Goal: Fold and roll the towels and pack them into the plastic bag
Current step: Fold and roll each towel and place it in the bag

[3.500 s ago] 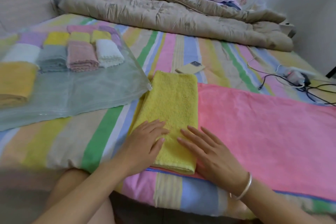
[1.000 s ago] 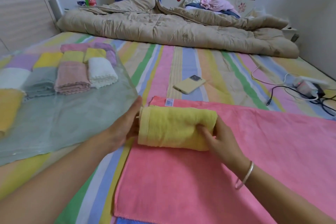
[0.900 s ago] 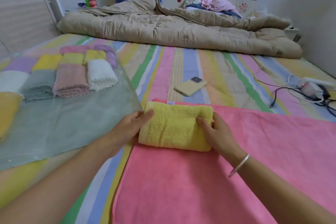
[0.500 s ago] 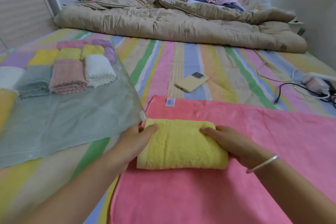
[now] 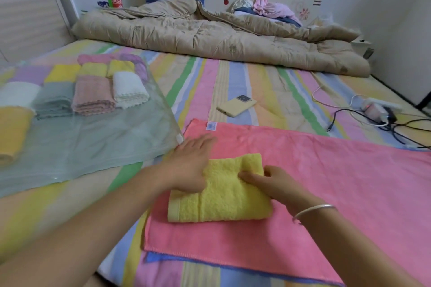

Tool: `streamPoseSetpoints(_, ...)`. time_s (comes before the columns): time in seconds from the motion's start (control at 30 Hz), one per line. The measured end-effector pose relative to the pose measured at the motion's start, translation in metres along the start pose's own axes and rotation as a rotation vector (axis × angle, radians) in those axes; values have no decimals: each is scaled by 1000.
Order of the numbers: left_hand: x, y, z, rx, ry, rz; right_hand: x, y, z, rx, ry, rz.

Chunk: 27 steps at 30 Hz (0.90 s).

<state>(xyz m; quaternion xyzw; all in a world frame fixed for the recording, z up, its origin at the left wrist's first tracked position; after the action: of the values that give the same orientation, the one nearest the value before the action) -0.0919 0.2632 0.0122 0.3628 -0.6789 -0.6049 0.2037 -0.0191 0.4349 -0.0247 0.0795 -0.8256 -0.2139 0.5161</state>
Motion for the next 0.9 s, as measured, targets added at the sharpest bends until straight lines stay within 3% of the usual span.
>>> streamPoseSetpoints(0.1, -19, 8, 3, 366, -133, -233, 23, 0, -24, 31, 259, 99)
streamPoseSetpoints(0.17, -24, 19, -6, 393, -193, -295, 41, -1, -42, 78, 413, 78)
streamPoseSetpoints(0.3, -15, 29, -43, 204, -249, -369, 68, -3, -63, 160, 526, 90)
streamPoseSetpoints(0.43, 25, 28, -95, -86, -96, -653, 92, -24, -64, 286, 477, 159)
streamPoseSetpoints(0.67, 88, -6, -182, -270, 141, -1156, 151, -126, -56, 540, 438, 115)
streamPoseSetpoints(0.8, 125, -14, -223, -419, 205, -1229, 170, -194, -44, 626, 403, 25)
streamPoseSetpoints(0.9, 144, -23, -250, -448, 223, -1100, 179, -241, -33, 652, 387, -75)
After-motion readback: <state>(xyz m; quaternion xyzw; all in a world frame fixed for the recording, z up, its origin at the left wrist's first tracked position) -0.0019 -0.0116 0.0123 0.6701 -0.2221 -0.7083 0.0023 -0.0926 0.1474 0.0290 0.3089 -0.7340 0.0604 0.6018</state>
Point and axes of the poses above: each hand's wrist, its own z-axis towards the middle knuckle, its own y-axis out of the back of the hand, x = y × z, the point moved 7 cm from there along z, towards the middle knuckle, and after that the axes turned 5 degrees about z, right-handed, at the moved point
